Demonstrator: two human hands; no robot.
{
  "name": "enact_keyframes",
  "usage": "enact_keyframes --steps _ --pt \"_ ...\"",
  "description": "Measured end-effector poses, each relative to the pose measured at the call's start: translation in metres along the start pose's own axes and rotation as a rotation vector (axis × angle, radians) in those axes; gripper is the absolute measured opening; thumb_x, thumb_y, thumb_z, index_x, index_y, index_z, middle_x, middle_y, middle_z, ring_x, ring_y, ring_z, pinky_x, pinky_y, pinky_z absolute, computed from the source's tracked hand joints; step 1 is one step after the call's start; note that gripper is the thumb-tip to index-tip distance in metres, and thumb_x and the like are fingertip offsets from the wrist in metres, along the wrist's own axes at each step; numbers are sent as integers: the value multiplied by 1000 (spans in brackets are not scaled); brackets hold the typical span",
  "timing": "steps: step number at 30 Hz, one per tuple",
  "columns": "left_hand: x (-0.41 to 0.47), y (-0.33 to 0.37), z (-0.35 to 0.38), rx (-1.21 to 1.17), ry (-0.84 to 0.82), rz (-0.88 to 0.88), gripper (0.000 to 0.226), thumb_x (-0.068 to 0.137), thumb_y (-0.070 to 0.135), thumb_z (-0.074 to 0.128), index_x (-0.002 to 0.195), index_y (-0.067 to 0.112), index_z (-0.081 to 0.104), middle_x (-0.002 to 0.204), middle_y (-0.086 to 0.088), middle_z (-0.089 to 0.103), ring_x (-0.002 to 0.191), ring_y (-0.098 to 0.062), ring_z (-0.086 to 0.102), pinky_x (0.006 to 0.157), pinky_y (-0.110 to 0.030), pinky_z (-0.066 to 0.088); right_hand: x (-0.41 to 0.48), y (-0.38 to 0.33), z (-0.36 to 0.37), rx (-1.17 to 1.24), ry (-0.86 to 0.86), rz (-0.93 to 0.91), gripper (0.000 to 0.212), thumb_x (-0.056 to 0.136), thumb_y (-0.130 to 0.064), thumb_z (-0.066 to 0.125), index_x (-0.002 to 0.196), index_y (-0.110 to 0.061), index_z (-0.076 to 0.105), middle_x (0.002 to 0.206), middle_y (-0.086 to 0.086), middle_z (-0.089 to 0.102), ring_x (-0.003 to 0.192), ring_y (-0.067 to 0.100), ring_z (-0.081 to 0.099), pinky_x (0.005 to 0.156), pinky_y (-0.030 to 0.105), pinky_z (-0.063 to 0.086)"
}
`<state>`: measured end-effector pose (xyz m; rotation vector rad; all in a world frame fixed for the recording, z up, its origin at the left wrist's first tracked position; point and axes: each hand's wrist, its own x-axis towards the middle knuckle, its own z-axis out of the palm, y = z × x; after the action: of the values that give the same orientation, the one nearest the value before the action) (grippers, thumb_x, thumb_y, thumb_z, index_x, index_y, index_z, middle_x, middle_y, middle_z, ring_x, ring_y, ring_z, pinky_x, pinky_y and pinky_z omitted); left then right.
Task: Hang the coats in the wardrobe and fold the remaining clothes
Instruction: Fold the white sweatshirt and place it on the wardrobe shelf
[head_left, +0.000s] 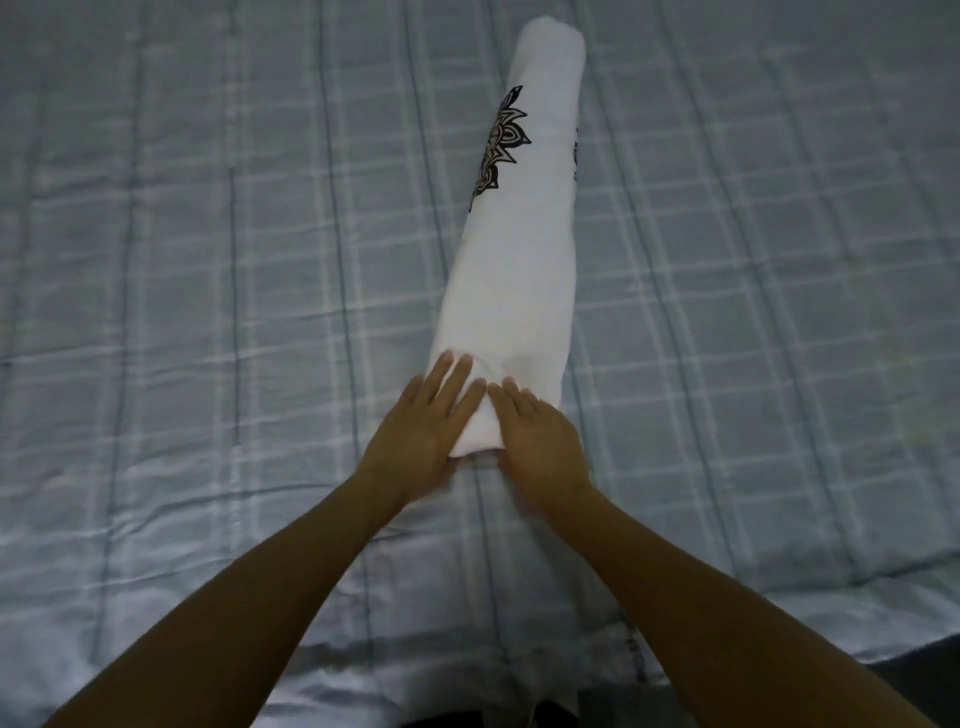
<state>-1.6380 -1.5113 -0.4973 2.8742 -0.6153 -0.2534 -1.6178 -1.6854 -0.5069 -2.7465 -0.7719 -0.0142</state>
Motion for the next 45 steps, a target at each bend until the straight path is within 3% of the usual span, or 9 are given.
enact_keyframes --steps 9,16,21,24,28,33,36,40,45 --pt "-37 66 1 21 70 -44 79 61 17 85 129 0 48 134 -31 47 124 -45 46 99 -55 40 -65 5 -38 292 -52 21 44 60 -10 81 103 -7 69 82 9 72 63 26 68 53 31 56" --pt "-78 129 -12 -140 -79 3 73 42 26 87 105 10 54 91 -17 67 77 -32 66 59 -33 57 -151 -1 -71 318 -194 72 55 78 -36 47 125 -10 59 107 10 69 86 27 67 74 32 53" --pt "-73 156 -61 -203 -353 -108 52 80 25 67 128 10 52 125 -10 57 114 -26 54 93 -26 37 -176 -12 -102 134 -183 -21 84 60 -47 72 133 -16 44 111 6 66 94 19 65 80 31 53" --pt "-59 158 -91 -190 -488 -70 40 87 19 59 127 13 54 130 -6 56 117 -22 51 92 -21 34 -167 -13 -126 182 -179 13 77 62 -33 76 131 -15 46 96 5 68 74 22 66 66 31 56" --pt "-32 135 -130 -239 -560 -60 45 76 17 63 121 14 59 126 -6 59 112 -23 55 85 -24 41 -140 -10 -149 368 -200 116 69 82 -31 63 144 -22 34 128 6 56 105 30 60 87 43 49" --pt "3 92 -146 -389 -246 -223 45 61 34 50 98 14 65 98 -4 69 92 -25 62 71 -26 45 -74 3 -151 427 -119 265 64 86 -24 58 144 -25 33 134 5 53 115 29 55 95 38 44" --pt "3 71 -127 -383 79 -373 45 73 32 60 115 16 61 106 -8 66 95 -28 61 78 -33 48 -40 11 -134 340 -156 312 64 89 -24 55 146 -24 27 136 4 51 116 28 53 96 36 43" --pt "-17 80 -74 -95 384 -65 44 84 29 51 122 8 52 119 -16 50 108 -33 48 92 -41 38 -25 12 -104 286 -150 365 56 92 -24 50 144 -22 30 130 4 54 110 28 56 91 37 44" --pt "-37 89 -9 0 134 -29 77 86 60 39 144 10 33 149 -22 30 139 -33 25 105 -54 32 -22 13 -88 155 -77 335 65 87 -27 63 143 -15 33 135 11 49 115 29 53 95 40 41"
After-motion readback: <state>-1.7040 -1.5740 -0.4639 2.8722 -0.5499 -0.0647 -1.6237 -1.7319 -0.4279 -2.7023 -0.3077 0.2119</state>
